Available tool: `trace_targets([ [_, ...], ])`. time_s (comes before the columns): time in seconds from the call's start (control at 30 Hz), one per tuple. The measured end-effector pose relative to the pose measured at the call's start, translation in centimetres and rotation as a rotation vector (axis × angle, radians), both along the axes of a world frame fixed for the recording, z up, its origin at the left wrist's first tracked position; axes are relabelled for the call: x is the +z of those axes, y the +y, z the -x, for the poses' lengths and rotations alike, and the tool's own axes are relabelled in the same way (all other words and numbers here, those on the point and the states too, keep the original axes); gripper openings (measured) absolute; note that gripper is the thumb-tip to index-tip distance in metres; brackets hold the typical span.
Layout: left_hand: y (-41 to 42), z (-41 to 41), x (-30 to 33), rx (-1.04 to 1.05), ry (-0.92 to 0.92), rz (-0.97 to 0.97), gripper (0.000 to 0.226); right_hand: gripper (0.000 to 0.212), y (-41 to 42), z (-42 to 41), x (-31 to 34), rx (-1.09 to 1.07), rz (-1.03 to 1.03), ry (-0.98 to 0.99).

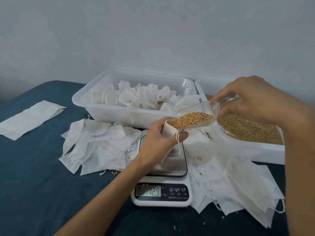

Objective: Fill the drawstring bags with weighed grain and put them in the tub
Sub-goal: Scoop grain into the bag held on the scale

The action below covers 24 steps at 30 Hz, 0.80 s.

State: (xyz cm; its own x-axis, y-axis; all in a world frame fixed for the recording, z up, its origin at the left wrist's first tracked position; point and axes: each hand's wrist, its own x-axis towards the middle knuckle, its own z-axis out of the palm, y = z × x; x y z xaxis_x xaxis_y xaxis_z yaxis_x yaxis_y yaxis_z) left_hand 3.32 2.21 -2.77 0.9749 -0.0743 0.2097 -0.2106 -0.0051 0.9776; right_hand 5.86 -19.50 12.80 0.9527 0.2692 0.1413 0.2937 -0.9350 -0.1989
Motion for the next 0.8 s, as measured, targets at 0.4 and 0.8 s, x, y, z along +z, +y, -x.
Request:
trace_targets([
  [0.4, 0.01, -0.11, -0.20, 0.007, 0.009, -0.001, 0.043, 0.034, 0.03, 0.22, 0.08, -0.005, -0.015, 0.011],
  [0.8, 0.24, -0.08, -0.30, 0.004, 0.023, -0.031, 0.047, 0.036, 0.37, 0.49, 0.14, -0.002, -0.002, -0.003],
])
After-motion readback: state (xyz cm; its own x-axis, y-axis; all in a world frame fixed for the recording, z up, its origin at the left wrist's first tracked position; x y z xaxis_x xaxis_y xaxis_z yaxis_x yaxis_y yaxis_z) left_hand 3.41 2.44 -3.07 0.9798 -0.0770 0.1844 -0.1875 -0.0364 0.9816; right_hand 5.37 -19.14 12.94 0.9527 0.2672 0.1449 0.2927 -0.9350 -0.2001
